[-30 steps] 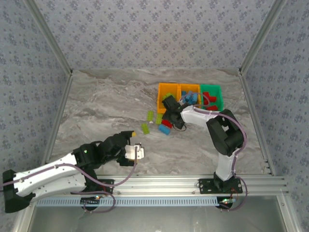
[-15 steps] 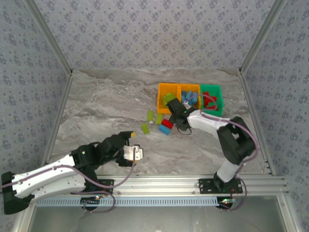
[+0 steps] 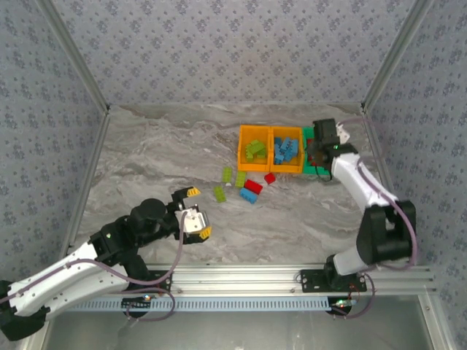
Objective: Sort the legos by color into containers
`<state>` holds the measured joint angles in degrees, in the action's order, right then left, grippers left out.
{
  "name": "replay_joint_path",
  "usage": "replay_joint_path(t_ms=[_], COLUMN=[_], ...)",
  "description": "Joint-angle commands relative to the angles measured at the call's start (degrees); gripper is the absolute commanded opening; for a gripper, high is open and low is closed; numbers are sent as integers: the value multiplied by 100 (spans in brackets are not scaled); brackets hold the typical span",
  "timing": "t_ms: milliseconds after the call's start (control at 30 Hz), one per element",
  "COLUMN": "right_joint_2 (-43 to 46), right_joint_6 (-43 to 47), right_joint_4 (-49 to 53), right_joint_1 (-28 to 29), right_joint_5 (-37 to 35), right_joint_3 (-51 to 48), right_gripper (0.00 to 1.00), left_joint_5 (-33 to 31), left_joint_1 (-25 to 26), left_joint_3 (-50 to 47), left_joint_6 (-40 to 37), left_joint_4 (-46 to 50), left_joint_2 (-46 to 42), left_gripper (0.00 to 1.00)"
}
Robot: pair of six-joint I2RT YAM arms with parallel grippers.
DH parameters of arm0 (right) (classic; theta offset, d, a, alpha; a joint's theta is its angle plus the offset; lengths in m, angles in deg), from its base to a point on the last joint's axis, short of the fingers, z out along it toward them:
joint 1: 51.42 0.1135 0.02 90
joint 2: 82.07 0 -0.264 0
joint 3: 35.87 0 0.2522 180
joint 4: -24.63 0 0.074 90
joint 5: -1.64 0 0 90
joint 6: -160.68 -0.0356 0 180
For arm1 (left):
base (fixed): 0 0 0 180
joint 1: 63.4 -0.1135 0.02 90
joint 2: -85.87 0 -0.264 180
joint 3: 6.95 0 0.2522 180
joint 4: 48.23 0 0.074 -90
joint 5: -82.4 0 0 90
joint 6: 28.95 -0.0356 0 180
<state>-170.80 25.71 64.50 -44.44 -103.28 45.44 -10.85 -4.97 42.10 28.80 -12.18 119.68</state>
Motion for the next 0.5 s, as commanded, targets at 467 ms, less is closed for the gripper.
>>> replay_joint_path(t_ms=[467], right_joint_2=[99], right_joint_6=[431], right_joint_4=[770], right_joint_1=[-300], right_joint_5=[1157], right_joint_3=[750], right_gripper=[77], left_joint_5=[-36], left_joint_1=[-157], left_joint_3=[57], left_joint_6=[540], left_joint_4=[-340], left_joint_2=[113], left_gripper=[99])
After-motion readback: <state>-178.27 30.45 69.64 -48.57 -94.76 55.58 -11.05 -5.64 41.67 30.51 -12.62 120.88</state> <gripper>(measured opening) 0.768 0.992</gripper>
